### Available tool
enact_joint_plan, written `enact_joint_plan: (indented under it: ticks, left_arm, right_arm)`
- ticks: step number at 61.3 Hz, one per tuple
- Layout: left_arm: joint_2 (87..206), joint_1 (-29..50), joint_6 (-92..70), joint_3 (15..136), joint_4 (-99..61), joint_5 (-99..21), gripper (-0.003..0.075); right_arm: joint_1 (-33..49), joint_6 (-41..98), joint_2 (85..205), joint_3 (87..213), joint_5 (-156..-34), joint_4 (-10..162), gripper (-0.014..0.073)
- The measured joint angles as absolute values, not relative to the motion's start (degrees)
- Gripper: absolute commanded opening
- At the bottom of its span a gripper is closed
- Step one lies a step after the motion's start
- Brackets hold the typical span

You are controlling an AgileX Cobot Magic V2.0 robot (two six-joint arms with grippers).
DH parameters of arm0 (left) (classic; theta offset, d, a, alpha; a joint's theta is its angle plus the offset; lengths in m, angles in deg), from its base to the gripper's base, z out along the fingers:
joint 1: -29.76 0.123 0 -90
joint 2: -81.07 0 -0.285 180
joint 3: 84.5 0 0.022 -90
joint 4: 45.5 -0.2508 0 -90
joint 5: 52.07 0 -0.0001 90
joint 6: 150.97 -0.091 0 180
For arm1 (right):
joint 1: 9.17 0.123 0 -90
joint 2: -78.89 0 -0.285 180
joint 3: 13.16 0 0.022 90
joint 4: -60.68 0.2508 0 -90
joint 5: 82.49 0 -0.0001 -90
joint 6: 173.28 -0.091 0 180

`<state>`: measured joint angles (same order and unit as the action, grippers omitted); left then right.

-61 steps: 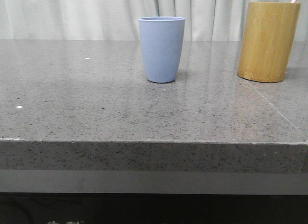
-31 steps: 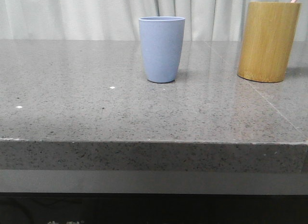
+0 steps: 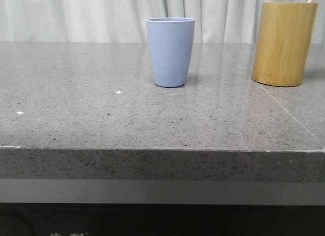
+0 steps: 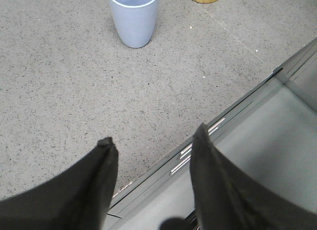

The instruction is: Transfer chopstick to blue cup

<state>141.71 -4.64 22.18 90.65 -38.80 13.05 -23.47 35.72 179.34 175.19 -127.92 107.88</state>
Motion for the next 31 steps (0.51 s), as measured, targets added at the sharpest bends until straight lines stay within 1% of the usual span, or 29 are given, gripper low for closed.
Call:
enact_joint_plan:
  ticks: [14, 31]
  left_arm:
    - [141.71, -4.64, 22.18, 90.65, -38.8, 12.9, 0.0345]
    - [141.71, -4.64, 22.18, 90.65, -38.8, 12.8, 0.0345]
  right_arm:
    - [-23.47, 36.19, 178.58, 176.75, -128.74, 107.35, -0.0069]
    - [-23.47, 37.13, 172.34, 188.52, -137.9, 101.14, -0.0066]
